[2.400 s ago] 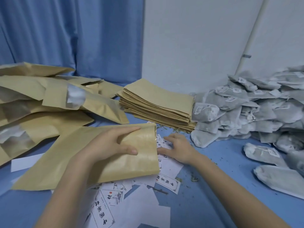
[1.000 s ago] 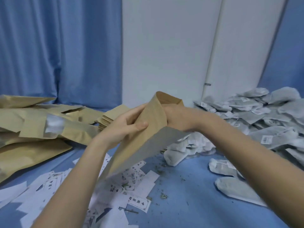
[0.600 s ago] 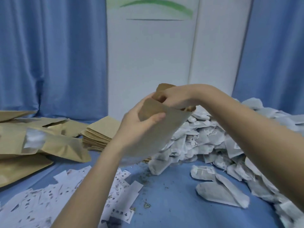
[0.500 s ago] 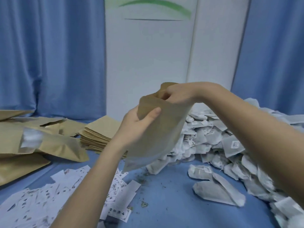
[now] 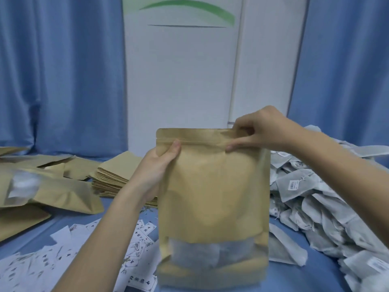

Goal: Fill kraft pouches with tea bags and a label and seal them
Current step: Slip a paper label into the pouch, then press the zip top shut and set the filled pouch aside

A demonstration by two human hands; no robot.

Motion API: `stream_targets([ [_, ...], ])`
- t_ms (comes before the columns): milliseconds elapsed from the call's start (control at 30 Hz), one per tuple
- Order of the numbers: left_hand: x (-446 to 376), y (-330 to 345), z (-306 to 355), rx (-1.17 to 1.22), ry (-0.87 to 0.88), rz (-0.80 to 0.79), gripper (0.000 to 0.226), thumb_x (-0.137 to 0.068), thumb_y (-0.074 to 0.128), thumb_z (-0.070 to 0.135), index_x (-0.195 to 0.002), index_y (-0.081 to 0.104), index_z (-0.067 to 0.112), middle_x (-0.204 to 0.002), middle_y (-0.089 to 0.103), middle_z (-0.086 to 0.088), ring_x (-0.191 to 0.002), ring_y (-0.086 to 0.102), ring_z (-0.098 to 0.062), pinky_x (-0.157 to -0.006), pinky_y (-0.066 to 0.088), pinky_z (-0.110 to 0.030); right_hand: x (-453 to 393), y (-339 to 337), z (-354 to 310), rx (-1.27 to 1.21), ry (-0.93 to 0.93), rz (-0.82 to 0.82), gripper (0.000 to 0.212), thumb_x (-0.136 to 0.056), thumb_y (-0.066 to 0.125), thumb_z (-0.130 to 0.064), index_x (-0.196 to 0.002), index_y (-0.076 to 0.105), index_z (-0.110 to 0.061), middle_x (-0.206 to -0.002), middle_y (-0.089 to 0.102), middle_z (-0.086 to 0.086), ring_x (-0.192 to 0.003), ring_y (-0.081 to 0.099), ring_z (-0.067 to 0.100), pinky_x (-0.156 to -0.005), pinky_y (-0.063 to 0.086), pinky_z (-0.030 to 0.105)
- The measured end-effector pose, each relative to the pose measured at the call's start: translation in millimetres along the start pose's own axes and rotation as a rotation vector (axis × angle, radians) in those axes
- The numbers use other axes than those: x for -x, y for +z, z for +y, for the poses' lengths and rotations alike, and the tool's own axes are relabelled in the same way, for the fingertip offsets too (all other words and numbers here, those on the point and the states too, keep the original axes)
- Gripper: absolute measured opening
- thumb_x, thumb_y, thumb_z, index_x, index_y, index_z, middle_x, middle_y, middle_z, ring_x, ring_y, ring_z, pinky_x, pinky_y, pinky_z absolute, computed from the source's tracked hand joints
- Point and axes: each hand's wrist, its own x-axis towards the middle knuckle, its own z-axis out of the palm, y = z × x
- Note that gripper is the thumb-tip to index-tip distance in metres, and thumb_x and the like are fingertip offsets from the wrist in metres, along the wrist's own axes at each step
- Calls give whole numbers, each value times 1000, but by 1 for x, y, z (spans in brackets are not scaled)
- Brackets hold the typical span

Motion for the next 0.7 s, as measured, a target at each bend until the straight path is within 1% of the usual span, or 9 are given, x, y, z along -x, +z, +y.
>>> stream_targets([
  [67,-2,3,-5,44,-34,-29,27,-80,58,43,-78,78,25,-83,74,-1,-73,71,-14,-57,54,-25,1,4,4,-34,-19,51,36,-59,76,-54,-73,56,-28,-63,50,-18,-65,49,-6,-61,36,12],
  [167,-7,7,-11,60,-69,-27,29,-83,56,42,-80,78,22,-85,74,-3,-75,71,-16,-57,54,-25,1,9,7,-11,-33,44,41,-65,76,-49,-98,60,-31,-99,47,-16,-87,47,-1,-82,40,22],
  [200,-8,10,-13,46,-78,-24,30,-83,56,42,-80,77,20,-84,74,-3,-74,71,-16,-57,54,-25,1,11,7,-20,-30,28,42,-68,74,-49,-105,60,-33,-105,47,-17,-96,46,-1,-87,37,18],
  [267,-9,18,-18,10,-81,-22,34,-80,58,45,-87,75,16,-85,74,-4,-76,71,-17,-57,54,-26,-2,15,1,-103,-13,-18,35,-71,71,-51,-101,66,-35,-95,55,-23,-91,49,-9,-76,34,5],
  [333,-10,26,-22,-22,-63,3,39,-75,61,48,-94,72,15,-91,75,-4,-84,71,-18,-63,55,-27,-9,21,-6,-146,15,-62,27,-70,72,-51,-86,70,-30,-74,62,-19,-74,53,-6,-62,38,9],
  [400,-10,31,-25,-53,-9,97,36,-74,64,48,-90,73,17,-89,75,-1,-84,71,-16,-68,56,-28,-16,26,-9,-142,36,-75,26,-71,74,-47,-78,71,-22,-68,64,-9,-66,54,5,-58,38,16],
  [533,-11,30,-27,-82,180,348,14,-76,76,29,-80,72,17,-76,74,0,-68,66,-12,-68,51,-32,-19,30,-11,-139,54,-99,23,-75,72,-44,-76,71,-21,-58,57,-11,-55,49,0,-53,35,14],
  [633,-11,31,-29,-75,230,360,14,-78,74,28,-77,71,15,-71,70,1,-65,59,-12,-65,45,-31,-20,32,-14,-260,76,-93,17,-76,72,-41,-73,71,-24,-54,57,-12,-54,49,-4,-51,36,11],
  [700,-11,32,-32,-79,243,378,23,-83,69,31,-73,69,10,-65,61,3,-63,50,-12,-60,38,-28,-20,32,-19,-314,87,-99,13,-77,72,-39,-69,69,-28,-54,59,-16,-55,52,-7,-48,36,7],
])
